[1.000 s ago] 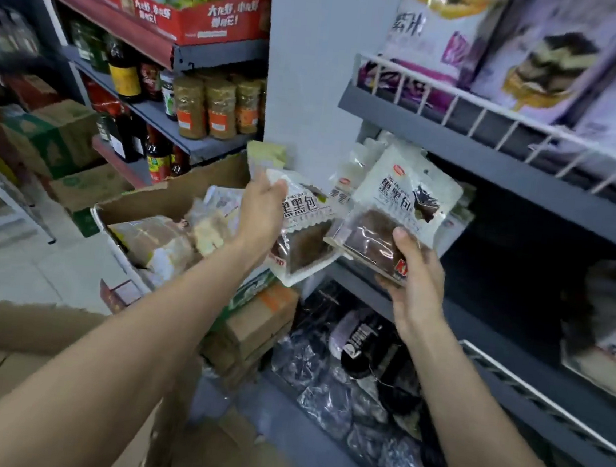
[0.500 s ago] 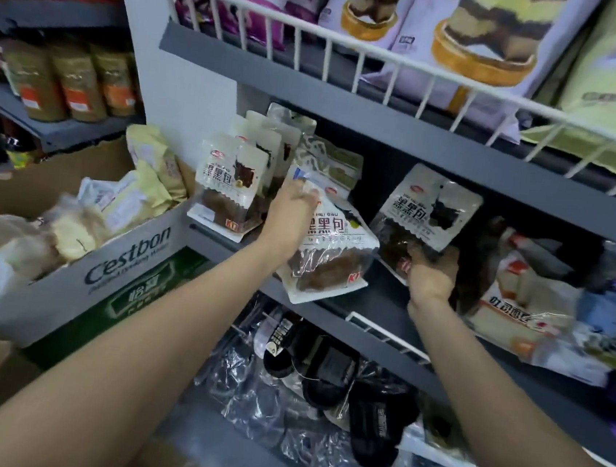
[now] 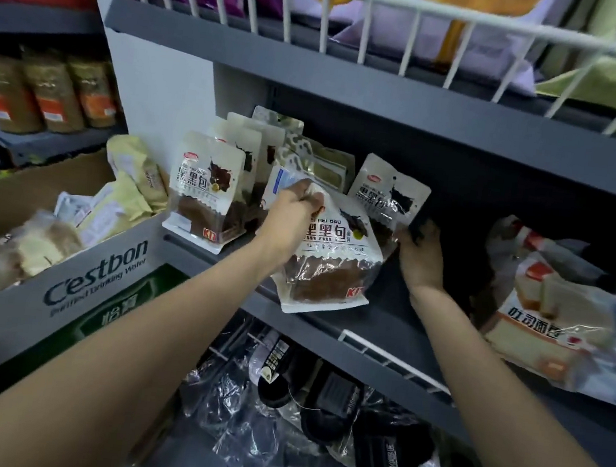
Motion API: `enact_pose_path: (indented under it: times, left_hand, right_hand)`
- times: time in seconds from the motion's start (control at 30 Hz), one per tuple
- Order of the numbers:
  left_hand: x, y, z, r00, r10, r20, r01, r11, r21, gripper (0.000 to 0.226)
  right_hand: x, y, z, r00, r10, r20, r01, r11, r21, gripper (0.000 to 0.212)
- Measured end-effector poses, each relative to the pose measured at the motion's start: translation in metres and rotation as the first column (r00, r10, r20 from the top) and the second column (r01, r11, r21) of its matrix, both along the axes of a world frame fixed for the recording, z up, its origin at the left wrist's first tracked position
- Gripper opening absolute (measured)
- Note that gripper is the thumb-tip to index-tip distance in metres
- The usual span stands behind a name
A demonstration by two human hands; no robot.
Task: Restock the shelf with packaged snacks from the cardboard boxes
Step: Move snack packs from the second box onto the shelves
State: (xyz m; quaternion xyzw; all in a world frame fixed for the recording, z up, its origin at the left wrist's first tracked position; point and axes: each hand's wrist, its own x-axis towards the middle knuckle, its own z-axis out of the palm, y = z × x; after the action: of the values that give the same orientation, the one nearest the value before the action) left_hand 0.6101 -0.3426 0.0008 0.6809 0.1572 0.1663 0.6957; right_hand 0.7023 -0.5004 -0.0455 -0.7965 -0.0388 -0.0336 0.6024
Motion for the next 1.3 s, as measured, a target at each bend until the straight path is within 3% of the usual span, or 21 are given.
enact_pose_path:
  times: [0.07, 0.13, 0.17, 0.23, 0.27, 0.3, 0.37, 0.43, 0.5, 0.57, 0.67, 0.73, 0.83, 0.93, 1.0, 1.1, 1.17, 1.3]
  left_hand:
    - [0.003, -0.006, 0.009, 1.0, -0.006, -0.007, 0.005, 0.998, -0.058, 0.024]
    - [0.008, -0.014, 0.017, 1.0, 0.01, -0.016, -0.012, 0.994, -0.107, 0.038]
    - [0.01, -0.018, 0.02, 1.0, 0.012, -0.001, -0.012, 0.993, -0.114, 0.04]
    - [0.015, -0.026, 0.023, 0.996, 0.0, 0.085, 0.003, 0.999, -0.033, 0.03]
    - [0.014, -0.028, 0.023, 0.991, -0.008, 0.134, -0.01, 0.992, 0.127, 0.027]
    - [0.014, -0.028, 0.021, 0.983, -0.011, 0.182, -0.052, 0.939, 0.339, 0.029]
    - [0.015, -0.024, 0.011, 0.956, -0.016, 0.291, -0.201, 0.689, 0.696, 0.047]
    - [0.012, -0.024, -0.001, 0.952, -0.097, 0.29, -0.22, 0.442, 0.87, 0.056]
    - [0.012, -0.027, -0.014, 0.982, -0.156, 0.105, -0.064, 0.249, 0.966, 0.063]
    - [0.016, -0.028, -0.031, 0.98, -0.107, -0.167, 0.182, 0.148, 0.972, 0.071]
    - [0.024, -0.027, -0.048, 0.88, -0.055, -0.472, 0.473, 0.177, 0.863, 0.08]
    - [0.024, -0.028, -0.051, 0.841, -0.065, -0.538, 0.538, 0.213, 0.815, 0.079]
    - [0.016, -0.027, -0.041, 0.881, -0.132, -0.454, 0.471, 0.344, 0.812, 0.07]
    - [0.001, -0.02, -0.021, 0.947, -0.149, -0.284, 0.321, 0.439, 0.839, 0.046]
    - [-0.013, -0.012, -0.006, 0.971, -0.098, -0.219, 0.239, 0.452, 0.859, 0.032]
    - [-0.039, 0.011, 0.01, 0.984, -0.008, -0.18, 0.158, 0.522, 0.839, 0.027]
    - [-0.06, 0.034, 0.017, 0.984, 0.045, -0.171, 0.114, 0.573, 0.811, 0.026]
    - [-0.105, 0.088, 0.025, 0.965, 0.154, -0.211, 0.083, 0.584, 0.807, 0.023]
  right_hand:
    - [-0.028, -0.014, 0.014, 0.967, 0.254, 0.011, -0.25, 0.942, 0.226, 0.051]
    - [-0.05, -0.028, 0.022, 0.838, 0.541, -0.07, -0.517, 0.829, 0.214, 0.057]
    - [-0.054, -0.032, 0.022, 0.788, 0.607, -0.109, -0.584, 0.791, 0.183, 0.061]
    - [-0.055, -0.033, 0.02, 0.827, 0.549, -0.121, -0.534, 0.834, 0.137, 0.061]
    - [-0.054, -0.031, 0.019, 0.888, 0.45, -0.094, -0.441, 0.891, 0.104, 0.057]
    - [-0.051, -0.027, 0.018, 0.943, 0.33, -0.051, -0.327, 0.944, 0.055, 0.055]
    - [-0.039, -0.021, 0.011, 0.998, 0.051, 0.032, -0.049, 0.998, -0.051, 0.057]
    - [-0.026, -0.014, 0.0, 0.988, -0.134, 0.079, 0.14, 0.987, -0.076, 0.061]
    - [-0.02, -0.003, -0.012, 0.988, -0.135, 0.077, 0.142, 0.985, -0.098, 0.059]
    - [-0.016, 0.009, -0.024, 0.996, -0.078, 0.032, 0.083, 0.973, -0.215, 0.058]
    - [-0.015, 0.015, -0.029, 0.998, -0.03, -0.06, 0.002, 0.909, -0.418, 0.065]
    - [-0.013, 0.015, -0.023, 0.998, -0.007, -0.063, -0.025, 0.874, -0.485, 0.07]
    - [-0.025, 0.01, -0.004, 0.997, -0.072, -0.029, 0.051, 0.888, -0.458, 0.086]
    - [-0.052, 0.009, 0.013, 0.974, -0.09, 0.208, 0.175, 0.881, -0.44, 0.063]
    - [-0.069, 0.016, 0.023, 0.961, 0.009, 0.275, 0.119, 0.887, -0.446, 0.044]
    - [-0.091, 0.038, 0.039, 0.965, 0.15, 0.216, -0.043, 0.9, -0.434, 0.025]
    - [-0.108, 0.059, 0.05, 0.955, 0.231, 0.186, -0.134, 0.897, -0.422, 0.022]
    - [-0.145, 0.113, 0.066, 0.92, 0.372, 0.122, -0.296, 0.865, -0.406, 0.021]
